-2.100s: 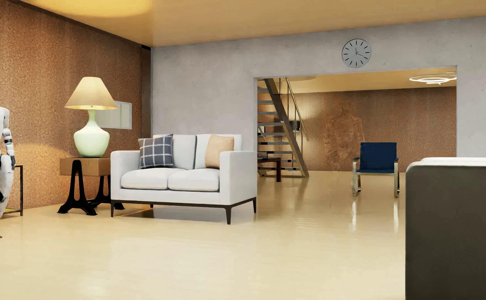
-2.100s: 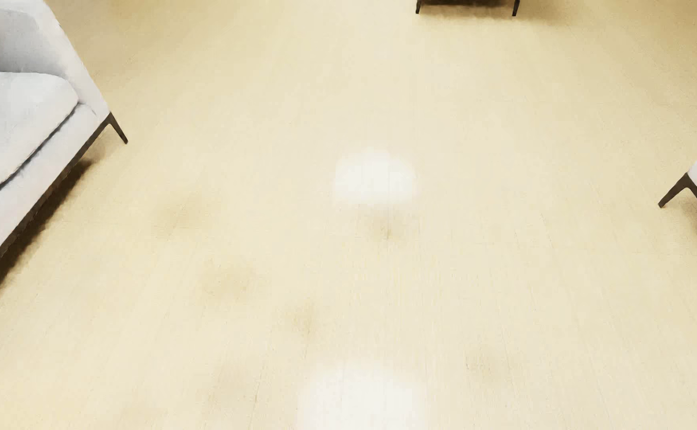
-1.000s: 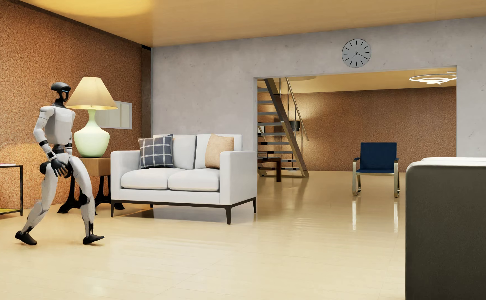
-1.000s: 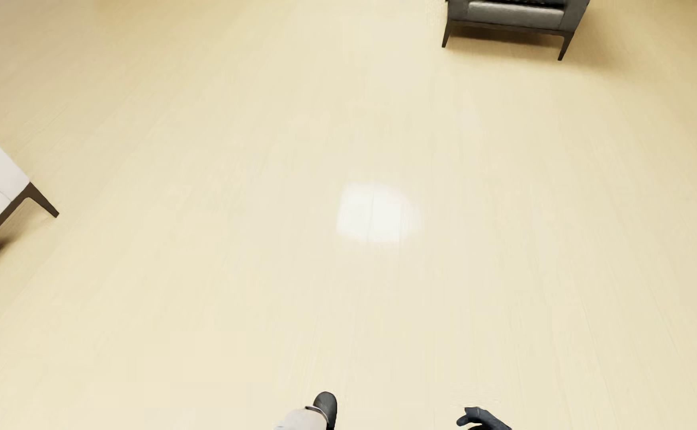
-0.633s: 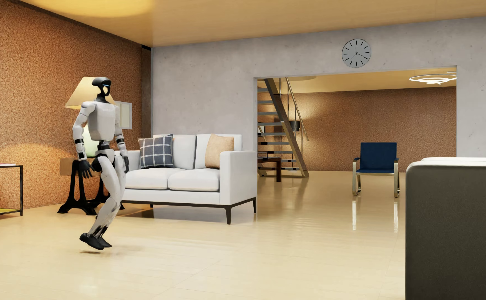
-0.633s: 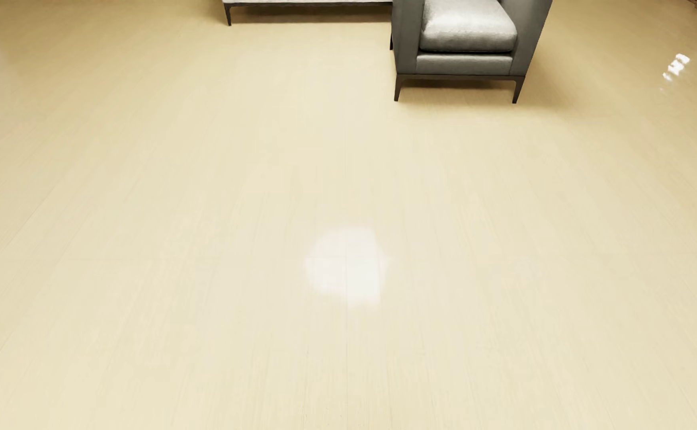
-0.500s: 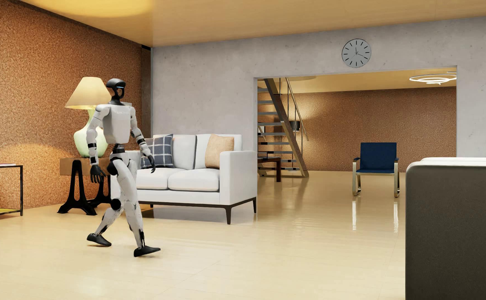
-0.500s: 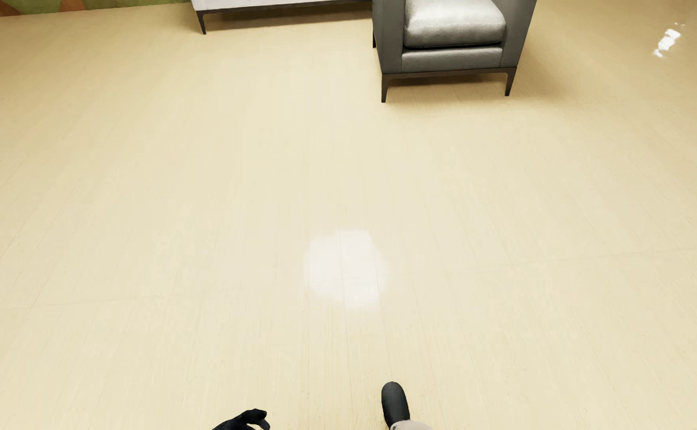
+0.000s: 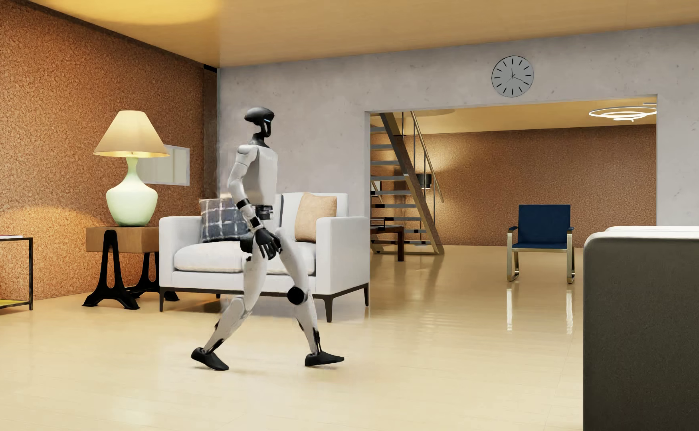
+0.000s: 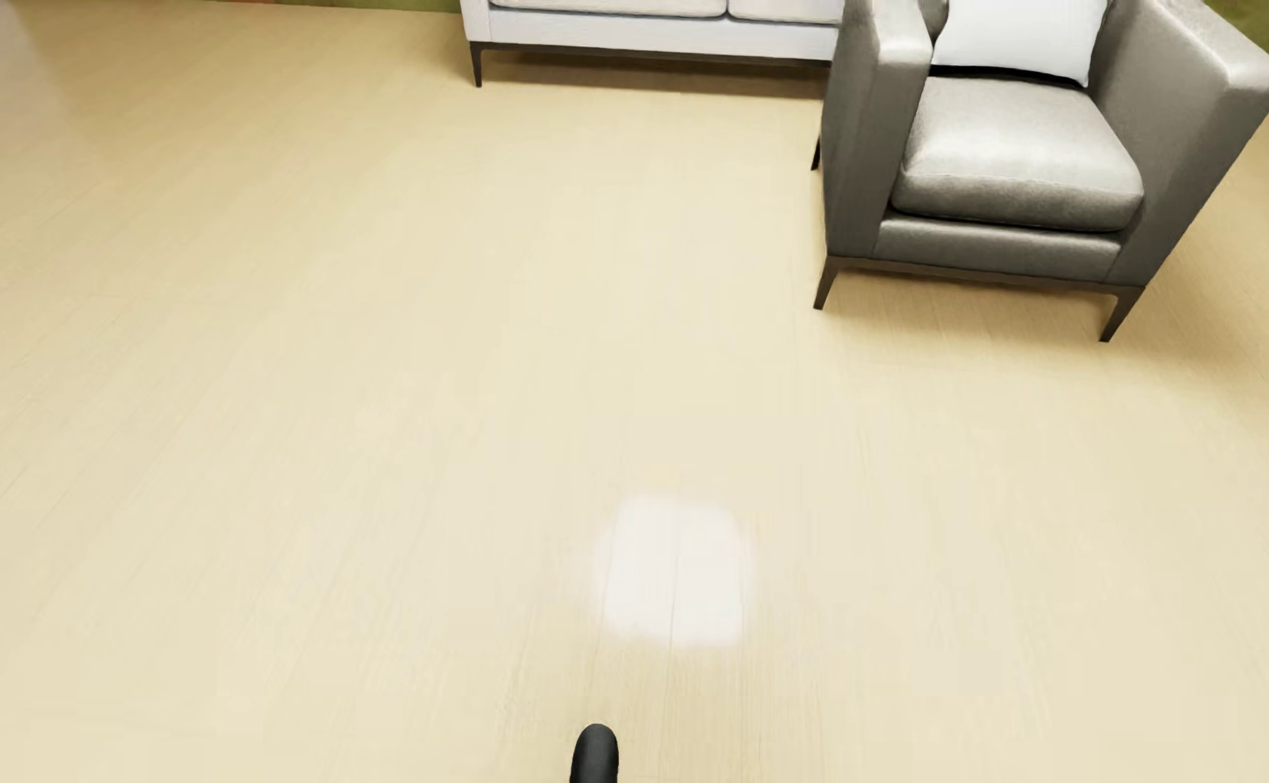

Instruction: Move towards the chair

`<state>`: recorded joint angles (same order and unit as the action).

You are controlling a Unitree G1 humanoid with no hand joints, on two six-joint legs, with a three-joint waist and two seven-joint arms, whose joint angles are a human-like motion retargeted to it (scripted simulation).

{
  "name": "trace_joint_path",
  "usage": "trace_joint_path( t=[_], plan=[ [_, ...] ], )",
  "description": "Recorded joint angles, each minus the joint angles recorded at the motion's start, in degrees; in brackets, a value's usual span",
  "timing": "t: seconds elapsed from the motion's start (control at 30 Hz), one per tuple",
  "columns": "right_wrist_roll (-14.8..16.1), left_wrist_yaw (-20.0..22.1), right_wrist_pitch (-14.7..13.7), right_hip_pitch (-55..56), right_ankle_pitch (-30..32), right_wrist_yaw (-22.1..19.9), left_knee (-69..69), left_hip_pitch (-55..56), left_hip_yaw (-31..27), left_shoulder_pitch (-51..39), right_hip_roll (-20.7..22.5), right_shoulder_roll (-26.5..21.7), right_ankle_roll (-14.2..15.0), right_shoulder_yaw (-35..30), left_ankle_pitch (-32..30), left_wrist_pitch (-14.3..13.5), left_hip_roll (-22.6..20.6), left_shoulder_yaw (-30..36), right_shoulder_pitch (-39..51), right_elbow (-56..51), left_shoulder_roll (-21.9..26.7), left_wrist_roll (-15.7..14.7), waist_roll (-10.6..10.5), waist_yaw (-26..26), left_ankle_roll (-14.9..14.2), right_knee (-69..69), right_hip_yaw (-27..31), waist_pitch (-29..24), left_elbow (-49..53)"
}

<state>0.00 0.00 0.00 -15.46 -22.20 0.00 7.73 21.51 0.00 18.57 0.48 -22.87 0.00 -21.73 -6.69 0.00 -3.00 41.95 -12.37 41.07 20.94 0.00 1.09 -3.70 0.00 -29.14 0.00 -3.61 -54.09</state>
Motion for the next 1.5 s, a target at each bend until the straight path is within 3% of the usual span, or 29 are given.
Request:
trace_joint_path(
  t=[0.03,0.07,0.1,0.13,0.17,0.2,0.23,0.3,0.33,0.4,0.43,0.47,0.5,0.53,0.6,0.63,0.77,0.83,0.9,0.93,1.0,1.03,1.1,1.13,1.2,1.27,1.33,1.43,1.5],
  plan=[
    [0.0,0.0,0.0,-1.7,-0.3,0.0,20.6,1.9,0.0,0.6,-0.3,0.3,0.0,2.0,19.8,0.0,-1.0,0.9,-0.5,0.6,0.2,0.0,0.7,-1.0,0.0,-1.7,0.0,-0.5,-0.7],
    [0.0,0.0,0.0,-2.6,2.1,0.0,22.6,2.1,0.0,1.2,-0.9,0.9,0.0,3.9,13.1,0.0,-2.9,1.0,-1.4,2.1,0.4,0.0,1.6,-1.2,0.0,-5.5,0.0,-0.5,-1.3],
    [0.0,0.0,0.0,0.4,10.3,0.0,22.7,2.1,0.0,1.7,-3.9,1.9,0.0,4.5,3.4,0.0,-6.0,0.3,-2.1,3.9,0.6,0.0,4.1,-0.9,0.0,-15.2,0.0,-0.3,-2.0],
    [0.0,0.0,0.0,3.6,21.0,0.0,26.8,0.9,0.0,2.0,-6.4,2.8,0.0,4.0,-3.1,0.0,-8.4,0.7,-3.5,6.5,0.9,0.0,5.3,0.2,0.0,-28.4,0.0,-1.4,-3.0],
    [0.0,0.0,0.0,10.2,20.2,0.0,28.7,-1.1,0.0,1.6,-8.0,3.1,0.0,3.6,-4.4,0.0,-10.3,-0.2,-4.5,7.9,1.1,0.0,5.6,1.3,0.0,-41.4,0.0,-2.1,-2.6],
    [0.0,0.0,0.0,16.3,13.7,0.0,27.9,-5.7,0.0,1.1,-8.9,3.2,0.0,2.4,-3.5,0.0,-11.1,-1.9,-4.9,9.0,1.5,0.0,5.5,1.4,0.0,-47.5,0.0,-4.0,-1.1],
    [0.0,0.0,0.0,21.9,11.2,0.0,26.8,-9.5,0.0,0.0,-8.4,3.2,0.0,1.0,-0.5,0.0,-10.7,-3.4,-5.1,10.6,1.3,0.0,3.9,4.1,0.0,-45.4,0.0,-4.2,-0.1],
    [0.0,0.0,0.0,27.6,9.4,0.0,25.3,-16.4,0.0,-2.4,-7.7,2.1,0.0,0.2,6.8,0.0,-10.3,-4.0,-7.1,11.0,2.2,0.0,0.6,10.7,0.0,-26.3,0.0,-4.5,4.8],
    [0.0,0.0,0.0,29.0,12.0,0.0,23.9,-19.5,0.0,-3.6,-8.0,1.7,0.0,1.4,10.5,0.0,-10.1,-5.7,-8.8,10.8,2.2,0.0,-0.7,12.1,0.0,-13.9,0.0,-4.0,6.2],
    [0.0,0.0,0.0,32.5,41.8,0.0,24.2,-22.7,0.0,-5.7,-9.2,1.7,0.0,1.4,17.8,0.0,-9.2,-9.6,-11.6,11.2,3.4,0.0,-2.3,13.7,0.0,-0.1,0.0,-2.0,10.0],
    [0.0,0.0,0.0,33.5,45.9,0.0,25.2,-25.5,0.0,-6.3,-10.8,1.8,0.0,1.0,21.8,0.0,-9.1,-10.9,-13.0,11.3,4.4,0.0,-2.0,14.8,0.0,-2.0,0.0,-1.7,11.6],
    [0.0,0.0,0.0,31.9,38.9,0.0,27.5,-28.9,0.0,-6.7,-11.3,1.8,0.0,1.6,23.8,0.0,-9.1,-11.3,-14.3,11.1,5.0,0.0,-2.0,16.1,0.0,-7.1,0.0,-2.5,12.9],
    [0.0,0.0,0.0,30.8,30.1,0.0,32.2,-27.8,0.0,-7.0,-9.8,1.6,0.0,0.0,21.3,0.0,-8.1,-12.3,-13.5,12.3,4.6,0.0,-3.2,17.6,0.0,-9.2,0.0,-2.5,13.2],
    [0.0,0.0,0.0,29.1,24.0,0.0,38.7,-24.9,0.0,-7.7,-10.1,1.6,0.0,-0.7,14.1,0.0,-7.1,-14.5,-12.1,13.7,2.5,0.0,-4.3,19.0,0.0,-11.4,0.0,-2.8,11.8],
    [0.0,0.0,0.0,24.4,18.4,0.0,44.4,-18.7,0.0,-9.6,-12.0,-0.4,0.0,-0.8,-1.2,0.0,-4.8,-9.4,-8.3,15.2,0.5,0.0,-6.4,17.1,0.0,-10.4,0.0,-4.1,11.3],
    [0.0,0.0,0.0,22.1,16.9,0.0,45.6,-14.4,0.0,-8.7,-13.7,-0.8,0.0,1.5,-3.0,0.0,-3.7,-8.6,-7.7,14.1,0.1,0.0,-6.6,15.1,0.0,-9.3,0.0,-3.9,12.6],
    [0.0,0.0,0.0,11.0,9.6,0.0,38.8,-0.6,0.0,-3.5,-16.9,-0.8,0.0,2.9,1.0,0.0,1.5,-3.0,-7.5,7.0,-0.8,0.0,-4.5,8.4,0.0,-6.8,0.0,-2.7,7.8],
    [0.0,0.0,0.0,4.8,7.1,0.0,30.3,4.8,0.0,-0.2,-15.7,-0.2,0.0,2.4,3.6,0.0,3.1,-2.7,-6.6,3.9,-0.2,0.0,-3.2,5.2,0.0,-4.6,0.0,-2.0,5.3],
    [0.0,0.0,0.0,0.2,4.2,0.0,24.8,9.0,0.0,2.5,-13.4,-0.6,0.0,2.5,12.0,0.0,4.5,-0.2,-4.7,1.7,0.9,0.0,-2.5,1.8,0.0,-2.9,0.0,-1.6,2.0],
    [0.0,0.0,0.0,-1.0,2.8,0.0,24.4,10.9,0.0,3.6,-13.3,-1.0,0.0,0.9,11.9,0.0,5.7,1.5,-2.8,0.9,1.4,0.0,-1.8,-0.8,0.0,-3.3,0.0,-2.0,0.2],
    [0.0,0.0,0.0,-4.6,4.5,0.0,32.0,16.2,0.0,5.6,-14.8,-1.8,0.0,0.4,-4.5,0.0,6.0,2.9,-0.2,-0.1,2.0,0.0,0.4,-5.3,0.0,-4.5,0.0,-3.4,-3.0],
    [0.0,0.0,0.0,-6.0,8.7,0.0,35.6,17.3,0.0,5.1,-15.6,-1.8,0.0,1.7,-6.4,0.0,4.5,4.5,-0.5,0.0,1.9,0.0,1.6,-6.2,0.0,-5.3,0.0,-3.7,-5.4],
    [0.0,0.0,0.0,-0.3,20.4,0.0,37.5,13.7,0.0,5.8,-16.5,-1.4,0.0,1.8,0.2,0.0,1.2,5.4,-2.4,2.4,1.6,0.0,2.8,-6.2,0.0,-14.6,0.0,-1.9,-6.1],
    [0.0,0.0,0.0,4.8,21.0,0.0,37.5,11.0,0.0,6.4,-15.2,-1.2,0.0,1.2,4.1,0.0,-0.6,3.7,-2.7,3.9,1.6,0.0,3.1,-3.0,0.0,-22.7,0.0,-1.6,-4.4],
    [0.0,0.0,0.0,13.8,15.2,0.0,32.7,-0.2,0.0,3.4,-13.2,-0.7,0.0,-0.3,8.6,0.0,-6.0,5.2,-4.7,4.9,1.8,0.0,4.0,4.2,0.0,-39.4,0.0,-3.9,-1.4],
    [0.0,0.0,0.0,25.8,7.6,0.0,25.5,-13.1,0.0,-1.1,-9.6,-0.5,0.0,-3.0,15.0,0.0,-8.9,1.6,-7.8,6.2,2.1,0.0,3.6,9.7,0.0,-44.7,0.0,-4.8,3.7],
    [0.0,0.0,0.0,35.9,6.4,0.0,20.6,-24.0,0.0,-5.1,-6.9,-0.5,0.0,-5.7,21.5,0.0,-7.8,-5.5,-10.8,8.0,2.8,0.0,3.0,16.0,0.0,-35.3,0.0,-4.8,10.2],
    [0.0,0.0,0.0,43.0,11.8,0.0,16.1,-36.6,0.0,-12.1,-7.1,-0.2,0.0,-7.5,30.0,0.0,-5.6,-15.2,-15.0,10.0,4.0,0.0,3.1,22.4,0.0,-7.2,0.0,-2.7,19.1],
    [0.0,0.0,0.0,45.6,10.3,0.0,15.7,-42.1,0.0,-15.4,-8.1,-0.3,0.0,-7.8,31.6,0.0,-4.1,-18.7,-17.1,10.3,5.3,0.0,3.7,25.0,0.0,2.1,0.0,-0.8,23.9]
  ],
)
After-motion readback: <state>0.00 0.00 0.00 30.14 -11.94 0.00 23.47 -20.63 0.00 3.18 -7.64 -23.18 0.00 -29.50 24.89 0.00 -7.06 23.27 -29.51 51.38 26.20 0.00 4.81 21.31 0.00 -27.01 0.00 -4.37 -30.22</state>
